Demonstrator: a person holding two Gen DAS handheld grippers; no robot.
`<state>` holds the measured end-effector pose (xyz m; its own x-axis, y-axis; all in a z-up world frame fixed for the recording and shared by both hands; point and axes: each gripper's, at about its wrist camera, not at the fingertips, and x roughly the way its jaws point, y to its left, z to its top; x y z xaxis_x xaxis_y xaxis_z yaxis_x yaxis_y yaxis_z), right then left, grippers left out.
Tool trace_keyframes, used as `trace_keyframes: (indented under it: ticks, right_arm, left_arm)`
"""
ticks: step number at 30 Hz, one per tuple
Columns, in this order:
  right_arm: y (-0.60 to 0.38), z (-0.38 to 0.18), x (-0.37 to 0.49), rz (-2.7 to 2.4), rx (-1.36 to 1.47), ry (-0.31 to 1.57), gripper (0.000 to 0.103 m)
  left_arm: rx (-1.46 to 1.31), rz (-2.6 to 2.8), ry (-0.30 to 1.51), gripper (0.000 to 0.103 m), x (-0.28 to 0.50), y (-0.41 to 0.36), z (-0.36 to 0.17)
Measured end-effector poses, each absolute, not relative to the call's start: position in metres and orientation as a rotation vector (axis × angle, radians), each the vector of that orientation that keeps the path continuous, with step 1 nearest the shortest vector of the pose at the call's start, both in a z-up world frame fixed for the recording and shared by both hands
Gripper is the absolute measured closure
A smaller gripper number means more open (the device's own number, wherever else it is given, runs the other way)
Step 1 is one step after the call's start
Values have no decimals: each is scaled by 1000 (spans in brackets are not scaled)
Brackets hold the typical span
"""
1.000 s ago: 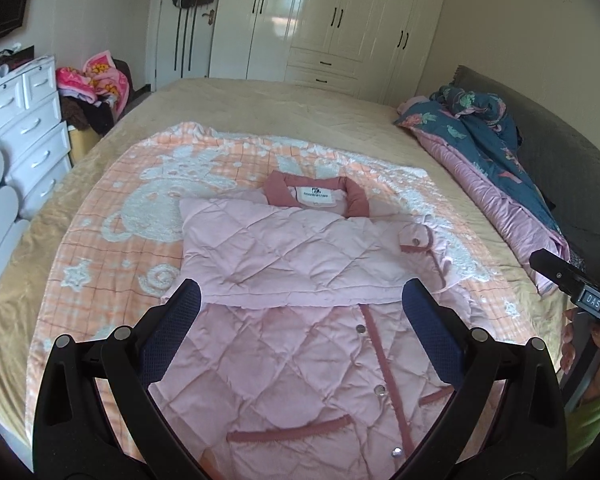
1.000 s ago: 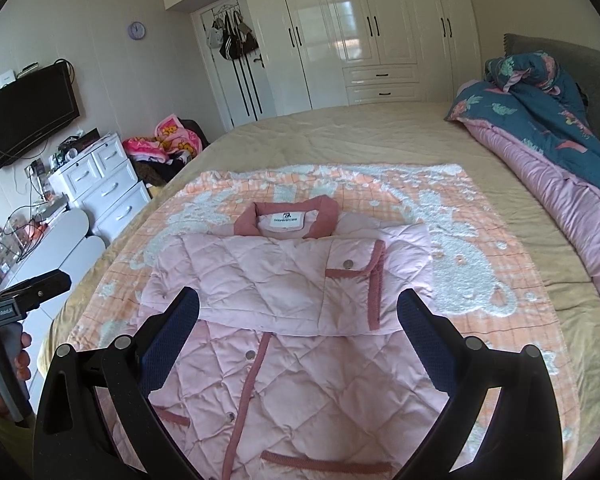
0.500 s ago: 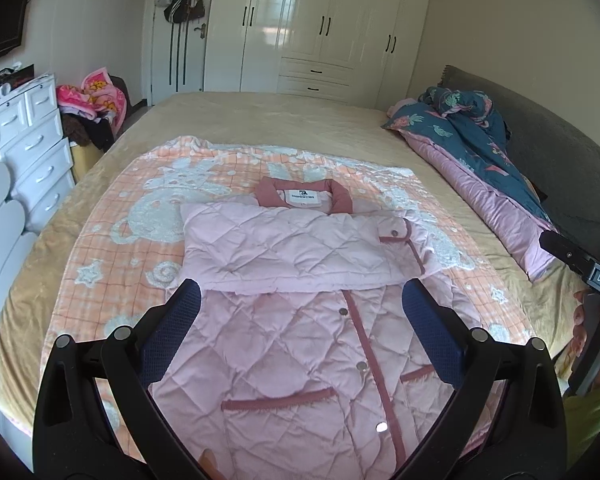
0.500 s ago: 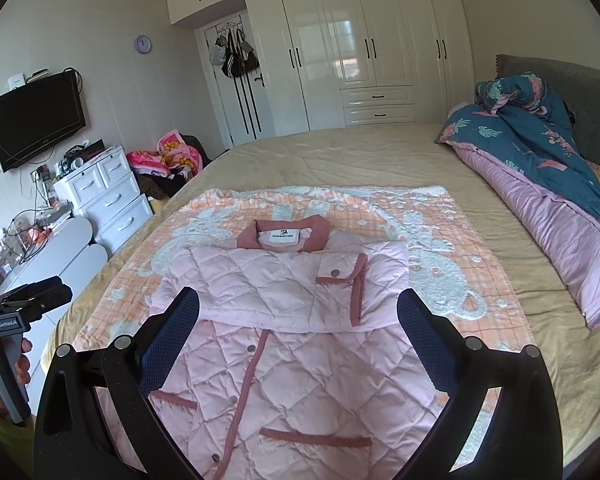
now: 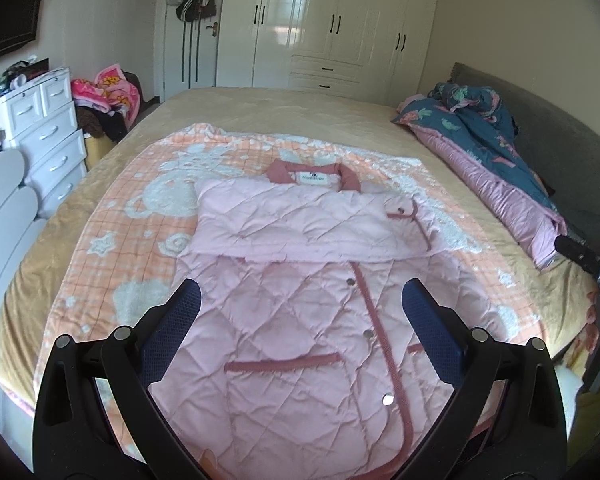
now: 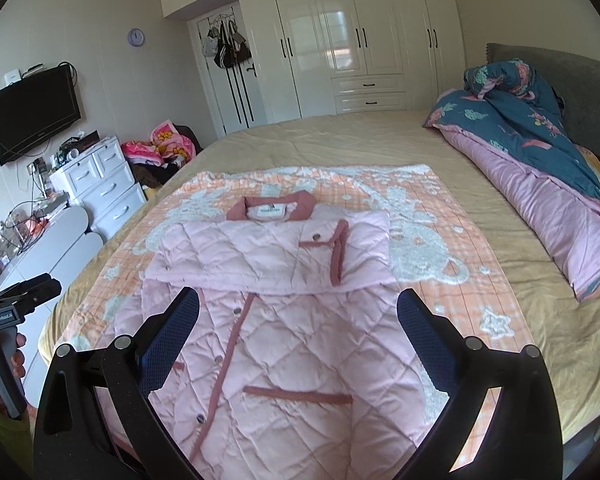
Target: Fold large clothes
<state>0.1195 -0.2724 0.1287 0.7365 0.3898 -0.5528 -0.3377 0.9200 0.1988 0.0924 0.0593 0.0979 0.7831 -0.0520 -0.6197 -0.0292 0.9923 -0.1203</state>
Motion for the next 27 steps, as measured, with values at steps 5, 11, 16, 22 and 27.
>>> trace_keyframes:
  ticks: [5,11,16,22,27]
  right_arm:
    - [-277,114,114,399,81,654,4]
    - [-280,98,108,406,67,677,4]
    - [-284,87,101,410,59,692,4]
    - [-285,70,93,403,55,727,4]
    - [-289,56,88,394,58,753,4]
  left_arm:
    - [-129,5,698,9,81,62,79]
    - [-113,50,719,9,67,66,58]
    - [-118,68,755,9,60,71,42]
    - [-140,83,788,9,51,80,26]
    - [-148,102,816,9,44,90,14]
